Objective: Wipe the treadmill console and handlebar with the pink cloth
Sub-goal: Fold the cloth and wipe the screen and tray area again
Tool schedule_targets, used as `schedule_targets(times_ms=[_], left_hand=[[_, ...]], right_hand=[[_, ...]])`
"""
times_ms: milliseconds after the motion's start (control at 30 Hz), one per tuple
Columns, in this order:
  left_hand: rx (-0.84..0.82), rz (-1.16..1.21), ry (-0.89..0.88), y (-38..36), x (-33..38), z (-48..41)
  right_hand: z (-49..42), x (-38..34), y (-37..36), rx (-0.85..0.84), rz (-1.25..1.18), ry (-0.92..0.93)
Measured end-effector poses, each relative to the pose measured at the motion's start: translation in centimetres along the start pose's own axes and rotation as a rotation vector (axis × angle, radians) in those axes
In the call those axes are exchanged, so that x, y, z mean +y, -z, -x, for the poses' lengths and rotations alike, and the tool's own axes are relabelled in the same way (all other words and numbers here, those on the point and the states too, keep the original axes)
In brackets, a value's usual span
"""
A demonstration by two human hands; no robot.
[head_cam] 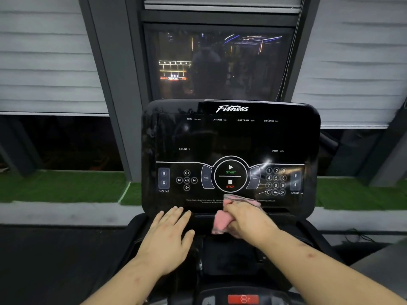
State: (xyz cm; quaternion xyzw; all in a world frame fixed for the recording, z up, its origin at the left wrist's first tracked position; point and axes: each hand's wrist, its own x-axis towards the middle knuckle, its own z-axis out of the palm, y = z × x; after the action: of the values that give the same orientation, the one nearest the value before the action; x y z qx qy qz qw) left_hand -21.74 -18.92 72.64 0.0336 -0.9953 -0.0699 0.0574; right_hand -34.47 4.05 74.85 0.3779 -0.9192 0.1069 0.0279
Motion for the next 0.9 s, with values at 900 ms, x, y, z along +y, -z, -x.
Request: schedule_targets(times_ms=[900], left_hand=[[0.015, 0.083, 0.062, 0.0, -2.8, 1.3]], right_hand=[[-4.8, -9.2, -2.3, 0.039, -0.126, 0.103]])
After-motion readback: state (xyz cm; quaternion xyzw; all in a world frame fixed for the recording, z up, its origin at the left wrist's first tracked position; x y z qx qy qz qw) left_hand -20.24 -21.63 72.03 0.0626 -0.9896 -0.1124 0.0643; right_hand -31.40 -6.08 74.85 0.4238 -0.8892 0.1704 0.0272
